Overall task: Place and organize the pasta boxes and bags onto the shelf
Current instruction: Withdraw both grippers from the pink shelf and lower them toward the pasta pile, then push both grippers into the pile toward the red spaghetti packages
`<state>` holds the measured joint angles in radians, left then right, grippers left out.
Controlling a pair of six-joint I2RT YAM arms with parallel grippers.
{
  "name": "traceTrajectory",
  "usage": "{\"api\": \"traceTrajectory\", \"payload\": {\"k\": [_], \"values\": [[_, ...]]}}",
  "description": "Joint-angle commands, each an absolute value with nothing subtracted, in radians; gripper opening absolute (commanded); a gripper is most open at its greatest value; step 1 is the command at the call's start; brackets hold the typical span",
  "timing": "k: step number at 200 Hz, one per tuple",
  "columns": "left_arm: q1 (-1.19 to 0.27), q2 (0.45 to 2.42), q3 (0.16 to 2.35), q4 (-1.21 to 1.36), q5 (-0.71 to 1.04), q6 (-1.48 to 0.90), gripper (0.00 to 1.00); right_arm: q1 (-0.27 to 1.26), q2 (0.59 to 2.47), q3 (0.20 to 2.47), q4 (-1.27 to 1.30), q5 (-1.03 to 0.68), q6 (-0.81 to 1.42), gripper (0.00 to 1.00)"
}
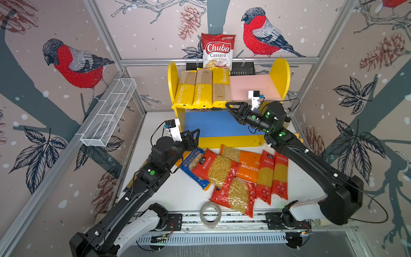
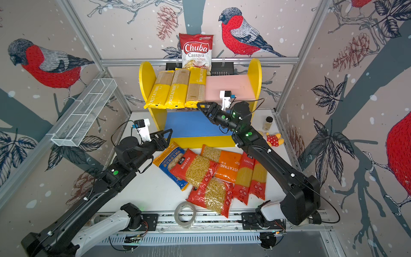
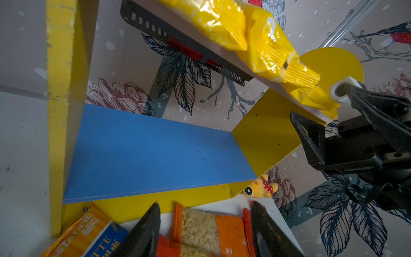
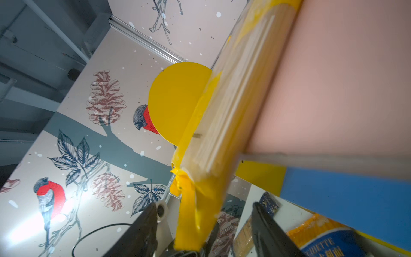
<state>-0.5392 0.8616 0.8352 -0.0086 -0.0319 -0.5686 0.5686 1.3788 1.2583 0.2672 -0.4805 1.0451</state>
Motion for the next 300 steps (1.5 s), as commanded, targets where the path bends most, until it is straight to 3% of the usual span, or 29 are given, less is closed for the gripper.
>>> {"api": "traceTrajectory", "payload": {"k": [1,59,114,155,206,300], "values": [[-0.537,0.845,0.806,-0.027,-0.074,-0.550,0.63,0.588,1.324,1.200,0.283,-0.474,0.956,0.67],[-0.461,0.794,0.668,-0.055,-0.091,-0.605,0.63,0.780,1.180,0.976,0.210,-0.234,0.769,0.66],[-0.440,0.832,0.480,0.071,0.019,-0.801,0.63,0.837,1.278,0.837,0.118,-0.147,0.785,0.64],[-0.594,0.948,0.443,0.168,-0.046,-0.852,0.63,0.731,1.400,0.845,-0.031,-0.157,0.742,0.62],[-0.653,1.056,0.447,0.256,-0.029,-0.870,0.63,0.652,1.446,0.784,-0.025,-0.141,0.721,0.65],[-0.655,1.054,0.463,0.233,-0.048,-0.849,0.63,0.841,1.581,0.813,0.070,-0.238,0.834,0.64]]}}
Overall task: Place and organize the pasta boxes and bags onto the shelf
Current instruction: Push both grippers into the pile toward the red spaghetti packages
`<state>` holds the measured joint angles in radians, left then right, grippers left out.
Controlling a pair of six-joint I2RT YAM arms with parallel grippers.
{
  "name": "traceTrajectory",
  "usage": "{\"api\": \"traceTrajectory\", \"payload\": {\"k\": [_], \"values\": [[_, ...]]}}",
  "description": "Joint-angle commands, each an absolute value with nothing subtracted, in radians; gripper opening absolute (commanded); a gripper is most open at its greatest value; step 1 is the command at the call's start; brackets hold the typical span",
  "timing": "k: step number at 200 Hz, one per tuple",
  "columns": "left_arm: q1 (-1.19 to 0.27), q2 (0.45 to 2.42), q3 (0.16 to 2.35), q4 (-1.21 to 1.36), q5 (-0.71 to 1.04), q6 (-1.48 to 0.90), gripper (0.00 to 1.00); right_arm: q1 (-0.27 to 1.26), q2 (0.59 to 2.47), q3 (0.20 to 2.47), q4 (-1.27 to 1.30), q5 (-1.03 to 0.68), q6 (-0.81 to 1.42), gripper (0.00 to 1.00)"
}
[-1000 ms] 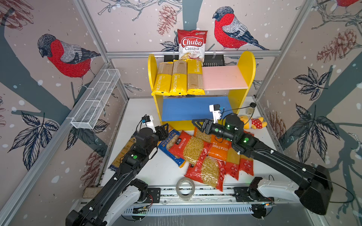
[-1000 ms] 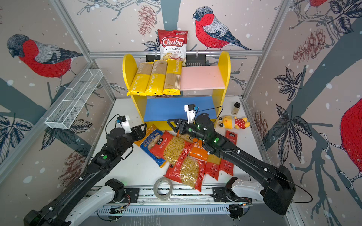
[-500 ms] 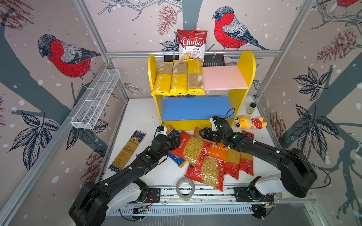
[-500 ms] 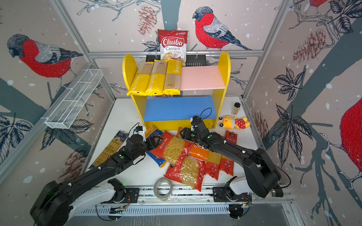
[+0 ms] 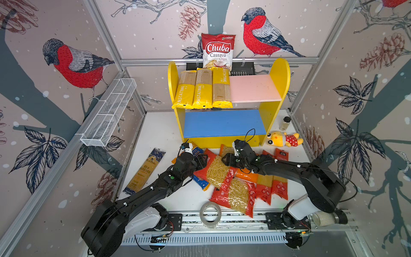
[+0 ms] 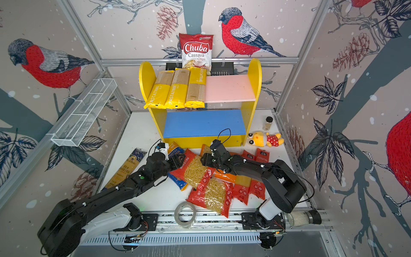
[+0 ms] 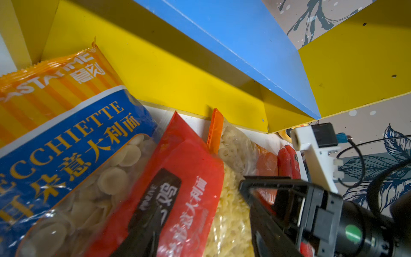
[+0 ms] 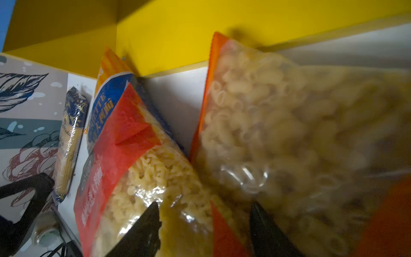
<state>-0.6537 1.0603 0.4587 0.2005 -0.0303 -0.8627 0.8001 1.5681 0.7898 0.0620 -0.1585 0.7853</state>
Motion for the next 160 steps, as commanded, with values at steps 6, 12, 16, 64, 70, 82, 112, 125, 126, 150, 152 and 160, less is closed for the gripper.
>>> {"api": "traceTrajectory", "payload": {"k": [6,12,16,64,70,82,112,125,126,150,152,160], "values": [[-0.655,1.053,0.462,0.235,-0.047,-0.851,0.63,0.849,1.583,0.819,0.071,-0.243,0.838,0.64],[-0.655,1.055,0.462,0.237,-0.045,-0.851,0.63,0.854,1.582,0.824,0.073,-0.249,0.842,0.64],[-0.655,1.055,0.462,0.238,-0.042,-0.850,0.63,0.857,1.582,0.829,0.074,-0.254,0.844,0.64],[-0.655,1.058,0.462,0.256,-0.018,-0.845,0.63,0.833,1.553,0.842,0.019,-0.257,0.817,0.64],[-0.659,1.060,0.462,0.264,-0.009,-0.839,0.63,0.821,1.539,0.838,0.008,-0.254,0.812,0.64],[-0.673,1.061,0.467,0.281,-0.004,-0.824,0.63,0.788,1.507,0.827,-0.018,-0.250,0.796,0.64],[-0.741,1.097,0.500,0.310,-0.024,-0.767,0.63,0.675,1.420,0.761,-0.123,-0.214,0.735,0.64],[-0.779,1.128,0.522,0.321,-0.040,-0.740,0.63,0.607,1.380,0.731,-0.181,-0.180,0.698,0.64],[-0.783,1.131,0.525,0.322,-0.041,-0.738,0.63,0.603,1.377,0.729,-0.186,-0.176,0.696,0.64],[-0.861,1.207,0.580,0.344,-0.063,-0.691,0.63,0.505,1.300,0.687,-0.261,-0.072,0.642,0.65],[-0.867,1.215,0.585,0.345,-0.064,-0.687,0.63,0.496,1.296,0.683,-0.265,-0.064,0.638,0.65],[-0.889,1.244,0.608,0.350,-0.063,-0.675,0.63,0.457,1.279,0.668,-0.275,-0.046,0.629,0.66]]}}
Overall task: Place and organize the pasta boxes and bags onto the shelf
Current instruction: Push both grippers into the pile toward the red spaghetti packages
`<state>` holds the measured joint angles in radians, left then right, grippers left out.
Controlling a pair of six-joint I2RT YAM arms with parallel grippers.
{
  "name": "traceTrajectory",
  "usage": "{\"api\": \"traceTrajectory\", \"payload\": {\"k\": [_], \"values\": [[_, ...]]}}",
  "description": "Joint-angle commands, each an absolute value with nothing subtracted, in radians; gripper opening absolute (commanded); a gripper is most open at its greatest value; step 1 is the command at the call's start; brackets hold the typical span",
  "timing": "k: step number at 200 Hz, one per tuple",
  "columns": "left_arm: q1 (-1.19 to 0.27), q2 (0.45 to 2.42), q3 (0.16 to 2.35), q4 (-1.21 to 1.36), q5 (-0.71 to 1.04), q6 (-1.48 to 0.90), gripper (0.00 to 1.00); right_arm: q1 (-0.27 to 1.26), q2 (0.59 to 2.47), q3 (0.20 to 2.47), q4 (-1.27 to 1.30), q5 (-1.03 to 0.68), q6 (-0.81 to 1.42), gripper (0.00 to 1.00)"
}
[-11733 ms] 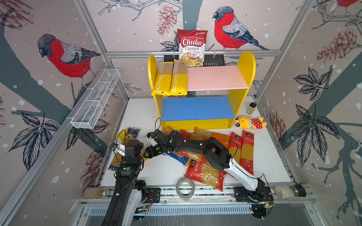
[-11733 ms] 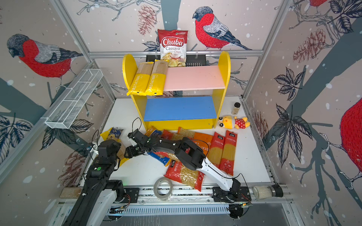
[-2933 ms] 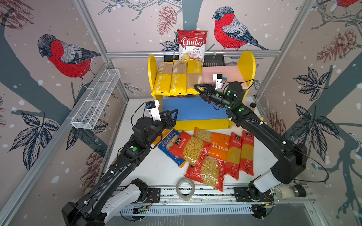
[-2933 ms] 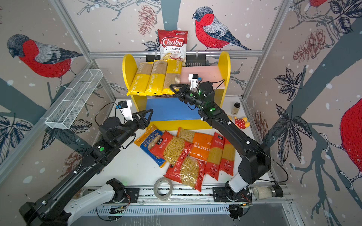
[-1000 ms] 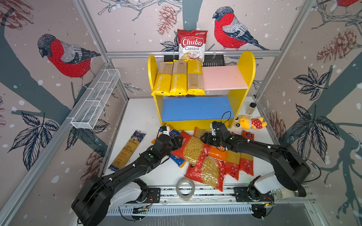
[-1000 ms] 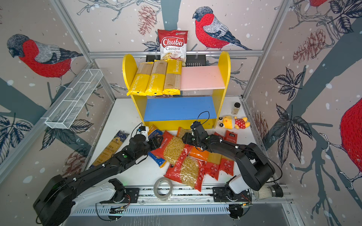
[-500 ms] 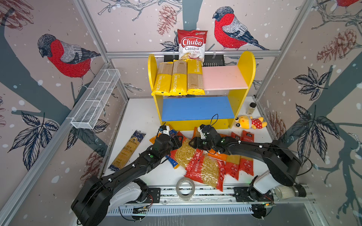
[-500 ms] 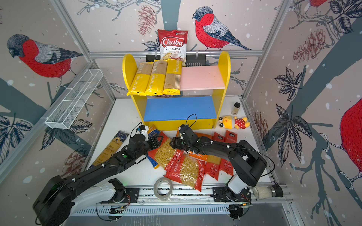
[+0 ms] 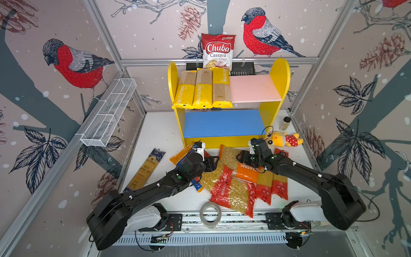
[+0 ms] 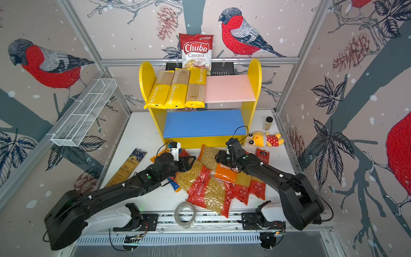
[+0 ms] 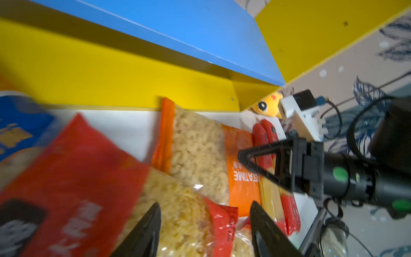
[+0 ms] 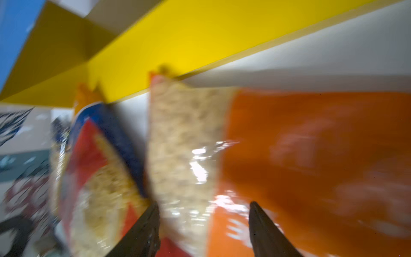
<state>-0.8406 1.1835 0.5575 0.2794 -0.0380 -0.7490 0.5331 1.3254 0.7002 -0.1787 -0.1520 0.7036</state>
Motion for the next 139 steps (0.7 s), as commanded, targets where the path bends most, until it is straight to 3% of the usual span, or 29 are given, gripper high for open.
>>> {"api": "traceTrajectory", "payload": {"k": [1,48,76,112,139], "values": [[-0.892,1.248,0.611,0.350,-0.063,-0.673,0.63,0.451,1.278,0.665,-0.276,-0.045,0.628,0.66],[-0.963,1.391,0.701,0.383,-0.018,-0.658,0.63,0.273,1.258,0.605,-0.313,-0.010,0.606,0.73],[-0.971,1.420,0.718,0.379,-0.009,-0.661,0.63,0.266,1.258,0.606,-0.323,0.044,0.620,0.75],[-0.971,1.419,0.726,0.368,-0.010,-0.649,0.63,0.265,1.258,0.608,-0.355,0.145,0.633,0.86],[-0.971,1.427,0.726,0.370,-0.003,-0.653,0.63,0.266,1.265,0.597,-0.340,0.149,0.651,0.84]]}}
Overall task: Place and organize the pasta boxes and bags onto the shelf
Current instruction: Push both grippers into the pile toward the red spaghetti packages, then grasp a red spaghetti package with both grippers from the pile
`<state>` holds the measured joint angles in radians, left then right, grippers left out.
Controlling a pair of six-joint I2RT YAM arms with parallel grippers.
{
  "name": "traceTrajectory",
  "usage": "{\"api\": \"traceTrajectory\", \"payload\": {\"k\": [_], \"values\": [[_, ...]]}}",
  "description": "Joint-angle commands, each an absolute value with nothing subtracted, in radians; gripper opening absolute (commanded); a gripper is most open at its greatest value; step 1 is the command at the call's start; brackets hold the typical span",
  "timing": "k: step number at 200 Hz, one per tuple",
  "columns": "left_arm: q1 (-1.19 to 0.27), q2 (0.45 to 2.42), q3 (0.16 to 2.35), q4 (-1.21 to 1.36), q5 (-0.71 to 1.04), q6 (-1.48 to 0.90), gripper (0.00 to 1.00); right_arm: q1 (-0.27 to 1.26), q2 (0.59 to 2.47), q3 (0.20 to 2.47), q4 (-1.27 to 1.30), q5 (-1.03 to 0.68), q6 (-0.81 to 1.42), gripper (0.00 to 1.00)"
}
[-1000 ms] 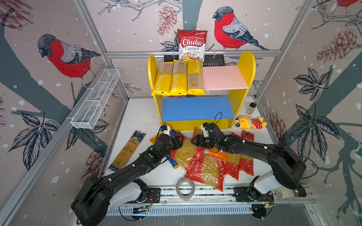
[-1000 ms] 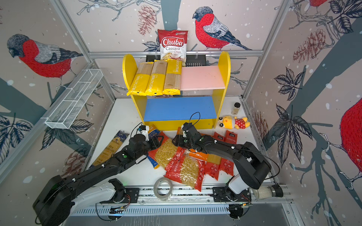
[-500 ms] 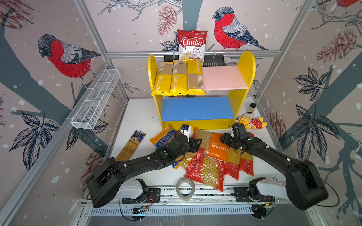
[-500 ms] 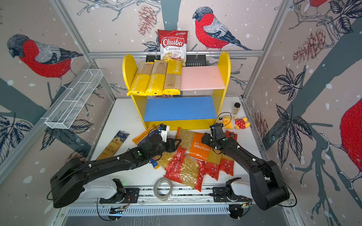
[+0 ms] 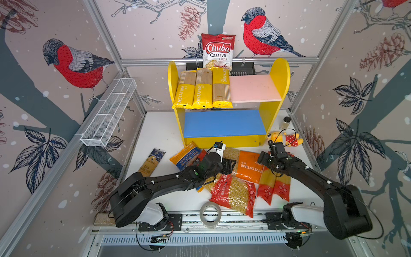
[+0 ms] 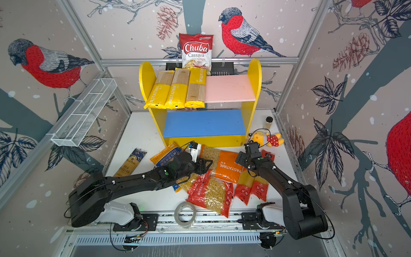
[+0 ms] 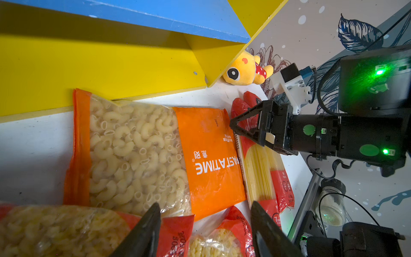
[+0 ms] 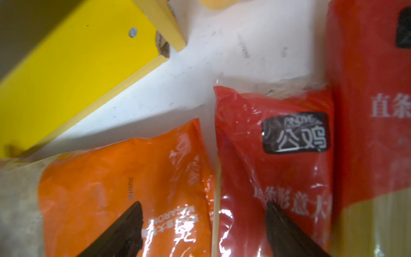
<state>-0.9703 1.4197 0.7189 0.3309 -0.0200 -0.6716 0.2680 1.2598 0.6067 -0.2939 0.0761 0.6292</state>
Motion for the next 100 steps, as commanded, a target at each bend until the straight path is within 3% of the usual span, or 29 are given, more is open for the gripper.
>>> {"api": "traceTrajectory", "payload": {"k": [1,42,100], "values": [[-0.971,1.427,0.726,0.371,-0.002,-0.653,0.63,0.266,1.266,0.596,-0.339,0.149,0.652,0.84],[-0.973,1.430,0.708,0.383,0.003,-0.666,0.63,0.278,1.217,0.615,-0.328,0.059,0.660,0.78],[-0.974,1.436,0.713,0.403,0.013,-0.658,0.63,0.250,1.163,0.627,-0.436,0.217,0.657,0.80]]}}
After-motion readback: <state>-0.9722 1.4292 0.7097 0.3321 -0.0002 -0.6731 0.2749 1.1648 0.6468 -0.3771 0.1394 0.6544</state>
